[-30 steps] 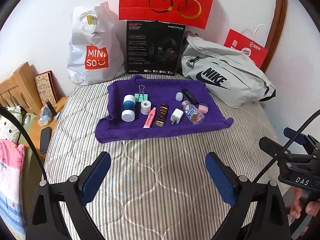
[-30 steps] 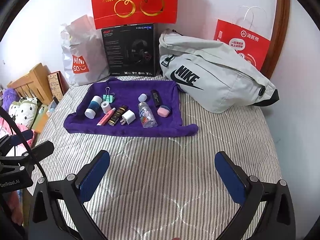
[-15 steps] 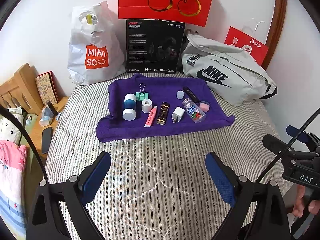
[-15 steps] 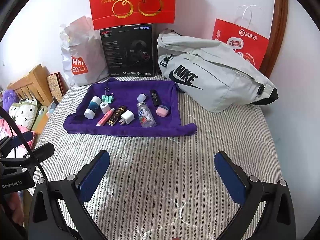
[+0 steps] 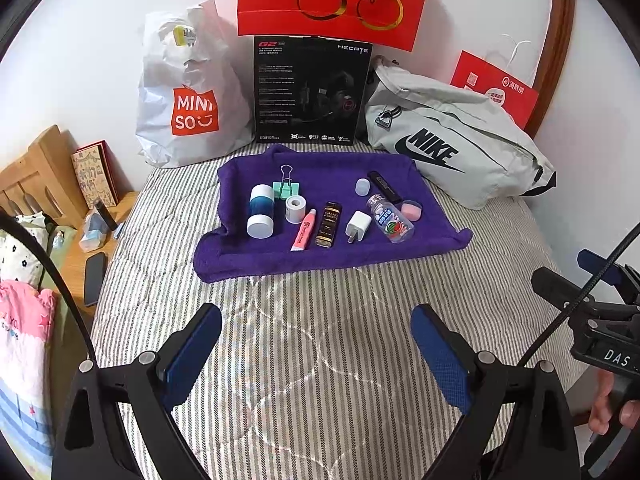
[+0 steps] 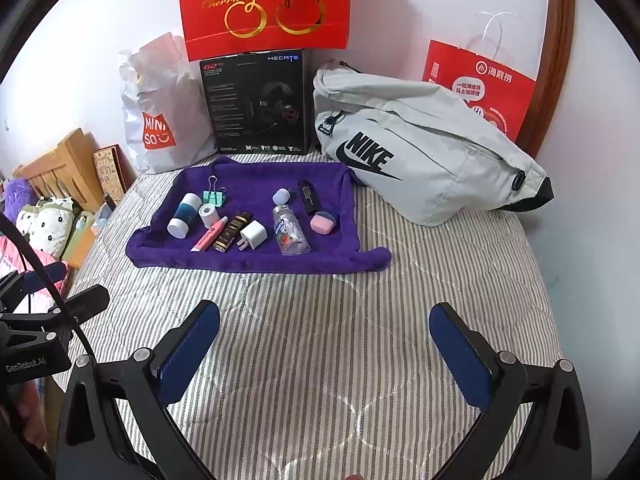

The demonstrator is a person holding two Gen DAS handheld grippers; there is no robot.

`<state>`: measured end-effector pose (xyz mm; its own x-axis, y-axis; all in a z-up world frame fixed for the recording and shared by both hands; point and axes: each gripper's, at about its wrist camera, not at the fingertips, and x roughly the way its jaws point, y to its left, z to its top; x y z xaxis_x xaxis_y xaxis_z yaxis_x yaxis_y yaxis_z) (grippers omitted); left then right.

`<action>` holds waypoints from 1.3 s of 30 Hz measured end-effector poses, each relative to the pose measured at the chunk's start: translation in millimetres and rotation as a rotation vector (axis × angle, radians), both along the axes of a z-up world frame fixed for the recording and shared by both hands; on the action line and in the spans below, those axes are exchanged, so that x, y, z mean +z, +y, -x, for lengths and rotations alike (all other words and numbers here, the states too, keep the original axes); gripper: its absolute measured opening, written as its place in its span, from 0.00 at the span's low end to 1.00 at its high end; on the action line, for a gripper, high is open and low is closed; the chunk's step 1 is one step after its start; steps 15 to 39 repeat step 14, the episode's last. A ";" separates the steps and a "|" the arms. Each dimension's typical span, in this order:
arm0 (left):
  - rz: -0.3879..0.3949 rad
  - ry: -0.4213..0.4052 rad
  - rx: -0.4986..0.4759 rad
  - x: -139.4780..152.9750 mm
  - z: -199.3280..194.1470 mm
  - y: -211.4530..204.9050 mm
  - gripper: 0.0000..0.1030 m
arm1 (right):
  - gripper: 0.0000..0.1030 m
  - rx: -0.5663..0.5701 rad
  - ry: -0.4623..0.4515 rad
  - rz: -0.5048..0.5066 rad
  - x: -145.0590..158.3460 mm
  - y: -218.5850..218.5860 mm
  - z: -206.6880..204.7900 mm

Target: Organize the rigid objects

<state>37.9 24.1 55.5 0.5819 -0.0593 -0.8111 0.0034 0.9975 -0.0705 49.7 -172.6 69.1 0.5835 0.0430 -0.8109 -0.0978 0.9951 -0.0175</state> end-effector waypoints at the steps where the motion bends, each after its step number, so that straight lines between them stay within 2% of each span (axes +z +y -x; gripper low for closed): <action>1: 0.000 0.000 0.001 0.1 0.0 -0.2 0.93 | 1.00 -0.001 -0.001 -0.001 0.0 -0.1 0.3; 39: 0.006 -0.019 0.000 0.3 2.1 2.5 0.93 | 1.00 -0.002 -0.003 0.006 1.4 -2.1 1.8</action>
